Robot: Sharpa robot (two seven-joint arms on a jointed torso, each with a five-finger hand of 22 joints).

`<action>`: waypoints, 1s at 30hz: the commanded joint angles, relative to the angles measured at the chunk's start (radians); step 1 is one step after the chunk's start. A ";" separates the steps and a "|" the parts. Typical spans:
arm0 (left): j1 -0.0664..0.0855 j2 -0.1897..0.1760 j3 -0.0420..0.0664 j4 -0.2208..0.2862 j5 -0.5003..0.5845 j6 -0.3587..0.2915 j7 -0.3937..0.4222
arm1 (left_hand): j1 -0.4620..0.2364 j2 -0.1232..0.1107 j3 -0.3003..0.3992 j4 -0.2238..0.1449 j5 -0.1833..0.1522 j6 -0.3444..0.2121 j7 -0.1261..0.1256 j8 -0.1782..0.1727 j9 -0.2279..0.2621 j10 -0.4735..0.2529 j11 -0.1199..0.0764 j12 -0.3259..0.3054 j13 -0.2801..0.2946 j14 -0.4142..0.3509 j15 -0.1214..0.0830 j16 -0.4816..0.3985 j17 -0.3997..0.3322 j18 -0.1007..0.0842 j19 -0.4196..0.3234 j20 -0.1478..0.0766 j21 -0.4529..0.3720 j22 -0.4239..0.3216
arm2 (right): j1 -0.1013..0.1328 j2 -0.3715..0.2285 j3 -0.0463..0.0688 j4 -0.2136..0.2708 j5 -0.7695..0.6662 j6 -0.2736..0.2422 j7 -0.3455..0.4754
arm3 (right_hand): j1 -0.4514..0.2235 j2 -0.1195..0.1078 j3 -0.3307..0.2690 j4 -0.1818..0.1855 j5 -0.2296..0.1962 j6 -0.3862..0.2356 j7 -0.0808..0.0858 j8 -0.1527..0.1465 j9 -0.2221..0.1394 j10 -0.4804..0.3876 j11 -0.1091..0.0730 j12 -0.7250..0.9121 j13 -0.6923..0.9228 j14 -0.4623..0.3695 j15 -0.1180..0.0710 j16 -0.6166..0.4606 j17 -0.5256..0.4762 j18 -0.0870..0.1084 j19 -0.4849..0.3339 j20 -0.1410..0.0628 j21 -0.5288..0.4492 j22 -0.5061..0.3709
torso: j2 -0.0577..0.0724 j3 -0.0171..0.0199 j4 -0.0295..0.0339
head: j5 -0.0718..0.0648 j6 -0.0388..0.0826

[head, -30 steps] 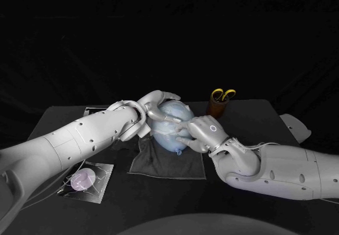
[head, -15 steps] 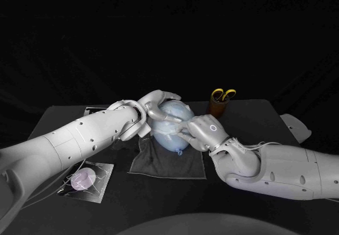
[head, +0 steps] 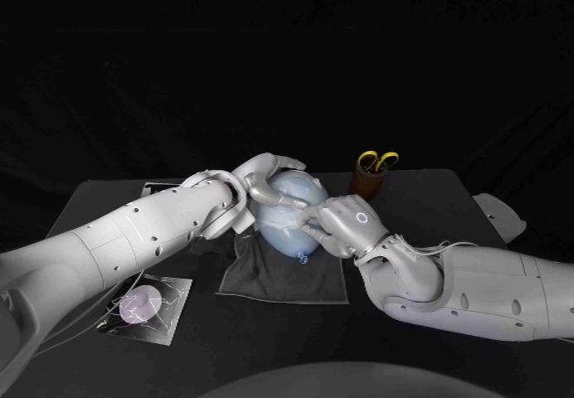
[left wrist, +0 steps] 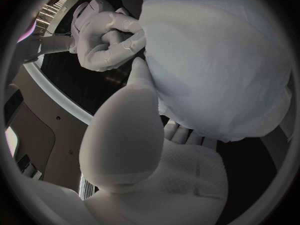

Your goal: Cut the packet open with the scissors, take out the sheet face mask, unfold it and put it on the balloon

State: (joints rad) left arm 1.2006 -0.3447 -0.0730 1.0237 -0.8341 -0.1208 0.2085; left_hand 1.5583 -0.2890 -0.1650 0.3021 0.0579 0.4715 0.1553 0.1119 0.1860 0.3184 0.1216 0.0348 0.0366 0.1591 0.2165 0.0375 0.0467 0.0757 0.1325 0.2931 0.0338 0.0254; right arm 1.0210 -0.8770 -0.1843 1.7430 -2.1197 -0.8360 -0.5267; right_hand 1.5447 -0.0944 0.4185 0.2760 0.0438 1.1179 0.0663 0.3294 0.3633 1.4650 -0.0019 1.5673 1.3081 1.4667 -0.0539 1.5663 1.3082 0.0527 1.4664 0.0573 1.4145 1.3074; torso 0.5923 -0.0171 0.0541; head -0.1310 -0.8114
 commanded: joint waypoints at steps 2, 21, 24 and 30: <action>0.001 0.001 0.000 -0.001 0.008 0.011 0.001 | 0.003 0.007 0.007 0.000 -0.001 -0.006 0.010 0.003 -0.001 -0.005 0.005 0.000 -0.001 -0.004 0.002 -0.001 0.000 -0.004 -0.005 -0.002 -0.005 0.000 | -0.002 -0.017 -0.001 0.024 -0.008 0.022 0.026 | -0.020 0.002 0.017 0.003 0.005 0.015 -0.011 0.039 0.037 0.106 -0.012 0.004 0.263 0.104 -0.010 0.005 0.263 -0.017 0.020 -0.010 0.010 0.197 | 0.000 -0.0001 -0.0001 | -0.001 -0.004; 0.001 0.006 0.000 -0.007 0.009 0.014 0.003 | 0.003 0.007 0.007 0.000 -0.001 -0.006 0.011 0.003 -0.001 -0.005 0.006 0.000 -0.001 -0.005 0.002 -0.002 -0.001 -0.004 -0.005 -0.002 -0.005 0.000 | -0.001 -0.125 -0.002 0.117 0.031 0.166 0.083 | -0.082 -0.023 0.119 -0.016 0.005 -0.030 -0.021 0.119 0.171 0.106 -0.021 0.004 0.263 0.104 -0.018 0.005 0.263 -0.020 0.029 -0.017 0.022 0.209 | 0.000 -0.0003 -0.0015 | -0.004 -0.005; 0.001 0.007 0.000 -0.008 0.009 0.014 0.003 | 0.003 0.007 0.007 0.000 -0.001 -0.006 0.011 0.003 -0.001 -0.005 0.006 0.000 -0.001 -0.005 0.002 -0.002 -0.001 -0.004 -0.005 -0.002 -0.005 0.000 | -0.001 -0.137 -0.003 0.122 0.032 0.178 0.085 | -0.085 -0.024 0.123 -0.016 0.005 -0.032 -0.021 0.121 0.176 0.106 -0.021 0.004 0.263 0.104 -0.018 0.005 0.263 -0.021 0.030 -0.017 0.023 0.209 | 0.000 0.0000 -0.0009 | -0.004 -0.004; 0.001 0.007 0.000 -0.008 0.009 0.015 0.003 | 0.003 0.007 0.007 0.000 -0.001 -0.006 0.011 0.003 -0.001 -0.005 0.006 0.000 -0.001 -0.005 0.002 -0.002 -0.001 -0.004 -0.005 -0.002 -0.005 0.000 | 0.000 -0.152 -0.003 0.125 0.033 0.137 0.085 | -0.094 -0.027 0.133 -0.016 0.005 -0.036 -0.021 0.126 0.187 0.106 -0.021 0.004 0.263 0.104 -0.018 0.005 0.263 -0.020 0.029 -0.017 0.021 0.209 | 0.000 0.0001 -0.0001 | -0.004 0.000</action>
State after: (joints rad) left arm 1.2016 -0.3395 -0.0724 1.0163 -0.8254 -0.1150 0.2103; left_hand 1.5604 -0.2869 -0.1651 0.3021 0.0579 0.4715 0.1553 0.1119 0.1860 0.3147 0.1253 0.0348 0.0366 0.1592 0.2164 0.0375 0.0467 0.0757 0.1325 0.2931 0.0339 0.0254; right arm 1.0208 -1.0278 -0.1872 1.8659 -2.0829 -0.6964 -0.4551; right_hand 1.4580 -0.1245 0.5485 0.2597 0.0461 1.0887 0.0466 0.3527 0.3640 1.4666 -0.0181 1.5674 1.3080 1.4666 -0.0683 1.5663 1.3075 0.0527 1.4653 0.0500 1.4347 1.3079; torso 0.5919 -0.0168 0.0533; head -0.1352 -0.8140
